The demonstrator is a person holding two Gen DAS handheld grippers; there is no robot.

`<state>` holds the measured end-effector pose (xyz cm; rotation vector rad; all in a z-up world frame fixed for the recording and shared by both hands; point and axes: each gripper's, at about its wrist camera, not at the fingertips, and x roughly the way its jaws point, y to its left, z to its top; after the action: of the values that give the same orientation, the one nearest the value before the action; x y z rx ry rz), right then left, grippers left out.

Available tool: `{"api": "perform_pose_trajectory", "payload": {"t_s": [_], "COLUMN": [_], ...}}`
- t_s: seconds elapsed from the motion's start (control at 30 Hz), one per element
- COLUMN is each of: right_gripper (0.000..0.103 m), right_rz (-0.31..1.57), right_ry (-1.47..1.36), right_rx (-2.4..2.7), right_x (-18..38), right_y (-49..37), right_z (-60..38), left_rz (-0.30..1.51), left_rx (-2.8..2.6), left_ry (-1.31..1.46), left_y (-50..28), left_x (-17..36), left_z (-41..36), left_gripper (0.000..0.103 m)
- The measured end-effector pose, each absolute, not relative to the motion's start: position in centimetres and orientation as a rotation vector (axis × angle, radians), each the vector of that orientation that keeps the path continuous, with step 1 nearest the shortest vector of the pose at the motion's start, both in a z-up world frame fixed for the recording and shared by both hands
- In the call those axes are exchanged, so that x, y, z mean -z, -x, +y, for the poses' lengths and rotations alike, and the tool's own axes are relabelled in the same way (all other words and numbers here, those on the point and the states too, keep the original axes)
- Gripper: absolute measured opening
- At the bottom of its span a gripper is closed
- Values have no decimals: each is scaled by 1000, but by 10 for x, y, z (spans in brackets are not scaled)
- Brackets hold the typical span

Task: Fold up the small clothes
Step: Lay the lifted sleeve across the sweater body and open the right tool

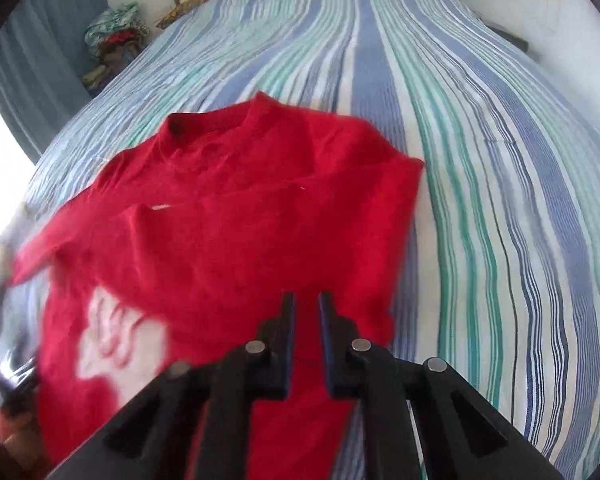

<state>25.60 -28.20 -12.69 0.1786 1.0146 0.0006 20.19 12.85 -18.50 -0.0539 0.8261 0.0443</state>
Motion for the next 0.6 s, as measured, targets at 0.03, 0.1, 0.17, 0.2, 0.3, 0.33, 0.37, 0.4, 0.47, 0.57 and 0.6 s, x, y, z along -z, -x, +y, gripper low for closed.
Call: {"api": "perform_pose_trajectory", "payload": {"t_s": [0.03, 0.1, 0.17, 0.2, 0.3, 0.33, 0.37, 0.4, 0.47, 0.57, 0.6], "right_gripper": [14, 15, 23, 33, 38, 38, 38, 38, 38, 38, 38], "right_rz": [1008, 1000, 1021, 1053, 1198, 1147, 1117, 1099, 1078, 1125, 1151], "right_ry": [-181, -176, -160, -150, -123, -128, -150, -178, -182, -151, -152], "right_rx": [-56, -139, -153, -128, -69, -70, -72, -87, -142, -217, -237], "right_x": [118, 108, 116, 128, 173, 166, 156, 147, 132, 129, 136], "right_y": [-259, -268, -276, -280, -280, -271, -261, -250, -219, -157, -135], "right_z": [-270, -246, -228, -222, -214, -216, -219, -223, -227, -229, -230], "left_rz": [826, 825, 824, 823, 818, 816, 814, 814, 814, 817, 817], "left_rx": [-44, -42, -38, -34, -21, -17, -15, -14, -15, -18, -19], "left_ry": [55, 57, 62, 66, 79, 82, 84, 85, 84, 80, 78], "left_y": [-202, -201, -201, -201, -199, -198, -198, -198, -198, -198, -198], "left_x": [185, 185, 185, 185, 184, 184, 184, 184, 184, 184, 184], "left_z": [129, 130, 131, 132, 134, 135, 135, 135, 135, 135, 134], "left_gripper": [103, 102, 102, 102, 102, 102, 102, 102, 102, 102, 102]}}
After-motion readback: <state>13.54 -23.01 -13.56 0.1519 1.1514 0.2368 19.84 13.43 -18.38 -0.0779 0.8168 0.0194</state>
